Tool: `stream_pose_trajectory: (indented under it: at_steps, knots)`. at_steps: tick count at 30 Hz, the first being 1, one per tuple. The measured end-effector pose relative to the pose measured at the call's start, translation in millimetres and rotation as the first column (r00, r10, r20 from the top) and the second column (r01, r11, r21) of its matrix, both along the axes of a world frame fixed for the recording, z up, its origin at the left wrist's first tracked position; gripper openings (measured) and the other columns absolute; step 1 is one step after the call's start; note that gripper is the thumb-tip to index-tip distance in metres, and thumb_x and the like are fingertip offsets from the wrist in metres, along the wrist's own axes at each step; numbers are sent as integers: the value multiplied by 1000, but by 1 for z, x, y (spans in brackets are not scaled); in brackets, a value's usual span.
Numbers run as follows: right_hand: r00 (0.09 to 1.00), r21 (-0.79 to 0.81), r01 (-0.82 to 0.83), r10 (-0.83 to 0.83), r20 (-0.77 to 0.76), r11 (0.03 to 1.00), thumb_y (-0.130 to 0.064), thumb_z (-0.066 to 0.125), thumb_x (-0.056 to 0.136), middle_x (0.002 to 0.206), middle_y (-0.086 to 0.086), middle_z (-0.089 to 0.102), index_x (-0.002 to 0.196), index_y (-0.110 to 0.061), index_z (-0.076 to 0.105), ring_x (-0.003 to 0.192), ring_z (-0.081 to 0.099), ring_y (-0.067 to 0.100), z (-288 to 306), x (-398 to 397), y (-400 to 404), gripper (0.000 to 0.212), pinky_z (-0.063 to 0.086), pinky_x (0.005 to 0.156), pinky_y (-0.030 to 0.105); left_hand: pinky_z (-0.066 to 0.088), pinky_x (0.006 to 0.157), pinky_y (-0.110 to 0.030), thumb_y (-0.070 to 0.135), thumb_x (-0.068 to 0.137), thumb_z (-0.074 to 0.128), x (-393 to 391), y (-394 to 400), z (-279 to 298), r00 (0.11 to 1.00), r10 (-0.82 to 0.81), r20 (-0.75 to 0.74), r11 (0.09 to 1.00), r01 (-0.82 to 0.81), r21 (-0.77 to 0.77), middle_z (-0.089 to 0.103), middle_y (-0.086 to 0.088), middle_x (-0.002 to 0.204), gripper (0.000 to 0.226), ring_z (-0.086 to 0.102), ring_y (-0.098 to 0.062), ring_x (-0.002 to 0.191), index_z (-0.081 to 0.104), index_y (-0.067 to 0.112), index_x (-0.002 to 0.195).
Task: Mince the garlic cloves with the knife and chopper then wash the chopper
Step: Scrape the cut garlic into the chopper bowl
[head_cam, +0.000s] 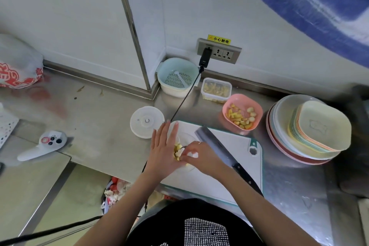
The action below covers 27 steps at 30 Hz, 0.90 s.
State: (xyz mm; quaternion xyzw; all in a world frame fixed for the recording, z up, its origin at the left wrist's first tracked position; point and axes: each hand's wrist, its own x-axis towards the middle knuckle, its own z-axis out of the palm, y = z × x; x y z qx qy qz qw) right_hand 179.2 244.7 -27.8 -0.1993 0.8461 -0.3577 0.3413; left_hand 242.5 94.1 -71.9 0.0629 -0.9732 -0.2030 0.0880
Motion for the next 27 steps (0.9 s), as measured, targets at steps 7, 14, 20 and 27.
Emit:
stream_pose_trajectory:
  at_steps: [7,14,20,27]
  knots:
    - [918,9,344,-335,-210,939,-15,58,92,84,-5,61,90,-20,68,78,56,14,-2,-47,42,12,41,69,22,43,96,-50,27,56,88,3,-17,-16,988,5,-154,998,5,69,50,-3,122,43,42,-28,114,59,19,87]
    - [853,60,460,-422,-306,886,-13,54,91,88,6,64,96,-10,65,78,54,21,-9,-87,78,13,34,65,25,30,104,-39,27,80,54,9,-20,-18,959,-159,-234,987,151,-53,68,-2,118,23,49,-21,115,77,22,80]
    - [850,222,431,-311,-425,875,-11,48,94,107,14,61,109,-6,63,89,53,27,-13,-154,89,22,40,76,30,41,93,-37,21,80,48,18,-18,-13,994,-22,-110,999,24,22,66,1,114,25,49,-18,113,66,22,98]
    - [928,536,114,103,-358,837,-30,42,101,118,12,59,131,-13,48,103,56,28,-26,-201,73,36,44,85,36,41,91,-31,17,78,42,21,-15,-15,999,8,-34,995,-11,-95,69,-2,114,41,47,-18,109,77,22,97]
